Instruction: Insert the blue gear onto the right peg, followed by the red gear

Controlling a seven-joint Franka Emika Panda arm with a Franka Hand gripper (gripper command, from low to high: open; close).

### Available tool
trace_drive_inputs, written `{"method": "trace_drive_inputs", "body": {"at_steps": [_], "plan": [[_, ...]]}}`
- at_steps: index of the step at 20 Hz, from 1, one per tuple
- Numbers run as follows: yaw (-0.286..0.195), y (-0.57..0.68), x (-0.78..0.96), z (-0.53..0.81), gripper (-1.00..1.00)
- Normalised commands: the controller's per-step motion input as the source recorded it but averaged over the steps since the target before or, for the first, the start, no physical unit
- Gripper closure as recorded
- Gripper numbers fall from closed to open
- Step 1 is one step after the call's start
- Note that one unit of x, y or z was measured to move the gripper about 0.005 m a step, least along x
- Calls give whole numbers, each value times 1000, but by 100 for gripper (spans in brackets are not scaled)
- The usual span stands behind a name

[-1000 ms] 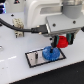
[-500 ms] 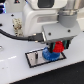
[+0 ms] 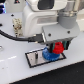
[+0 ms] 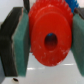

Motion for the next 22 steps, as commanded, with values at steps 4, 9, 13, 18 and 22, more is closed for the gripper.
{"method": "trace_drive_inputs", "body": {"at_steps": [4, 9, 13, 18, 22], "plan": [[0, -60, 4, 348, 100], [0, -138, 18, 53, 100], [0, -184, 136, -4, 100], [0, -180, 173, -51, 100], [0, -177, 199, -32, 100]]}}
